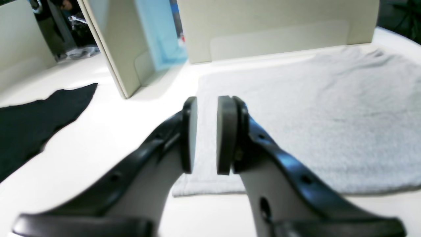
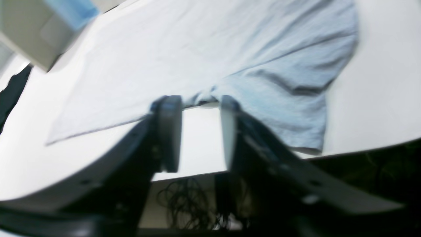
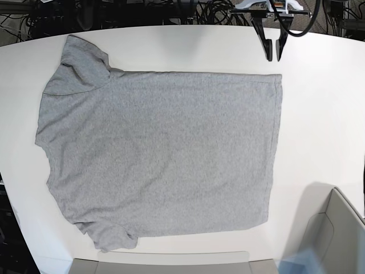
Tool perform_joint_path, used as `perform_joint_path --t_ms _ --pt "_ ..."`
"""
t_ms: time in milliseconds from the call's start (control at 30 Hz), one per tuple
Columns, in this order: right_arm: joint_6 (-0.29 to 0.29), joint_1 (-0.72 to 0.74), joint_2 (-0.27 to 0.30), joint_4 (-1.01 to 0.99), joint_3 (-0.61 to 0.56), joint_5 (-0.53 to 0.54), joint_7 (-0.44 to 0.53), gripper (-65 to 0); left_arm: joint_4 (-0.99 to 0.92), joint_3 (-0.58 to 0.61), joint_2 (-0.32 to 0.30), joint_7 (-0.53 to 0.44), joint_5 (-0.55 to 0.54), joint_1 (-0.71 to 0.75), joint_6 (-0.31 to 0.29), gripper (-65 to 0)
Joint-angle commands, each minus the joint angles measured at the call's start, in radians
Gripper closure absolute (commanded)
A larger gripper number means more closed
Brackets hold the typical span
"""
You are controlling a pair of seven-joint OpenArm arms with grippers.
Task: Fold the T-shirt properly
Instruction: 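Lower both grippers toward the shoulder corners of the grey T-shirt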
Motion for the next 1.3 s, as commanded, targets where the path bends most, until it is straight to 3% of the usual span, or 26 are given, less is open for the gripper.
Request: perform_joint_path --t_ms 0,133,300,433,567,800,933,1100,1267 --pt "0.007 -0.018 -0.002 0.019 0.025 0.021 0.003 -24.8 0.029 0.0 -0.002 0.002 0.001 0.01 0.002 -15.3" --pt "0.007 0.021 -0.001 0.018 0.111 0.128 -0.124 -25.7 0.04 0.0 -0.007 0.075 0.001 -0.012 0.002 -15.6" --pt "0.01 0.125 0.01 0.018 0.223 0.223 -0.393 -25.7 0.038 0.0 -0.007 0.131 0.001 -0.041 0.002 -15.6" --pt "0.124 0.248 -0.006 -0.022 0.286 0.309 -0.559 -25.6 0.04 0.002 -0.008 0.171 0.001 -0.066 0.002 -15.6" --pt "0.231 0.377 -0.084 -0.114 0.395 0.344 -0.715 -25.6 0.043 0.002 -0.008 0.195 0.001 -0.082 0.002 -15.6" --pt "0.415 0.56 -0.231 -0.206 0.63 0.242 -0.984 -25.5 0.043 0.002 -0.008 0.198 0.001 -0.101 0.002 -15.6" --pt "0.509 0.665 -0.3 -0.229 0.767 0.123 -1.113 -25.5 0.043 0.002 -0.008 0.241 0.001 -0.115 0.002 -15.6" --pt "0.67 0.782 -0.383 -0.231 0.883 -0.068 -1.226 -25.4 0.044 0.002 -0.008 0.263 0.001 -0.125 0.002 -15.6" --pt "0.691 0.922 -0.449 -0.311 0.983 -0.305 -1.234 -25.4 0.044 0.002 -0.008 0.263 0.001 -0.125 0.002 -15.6"
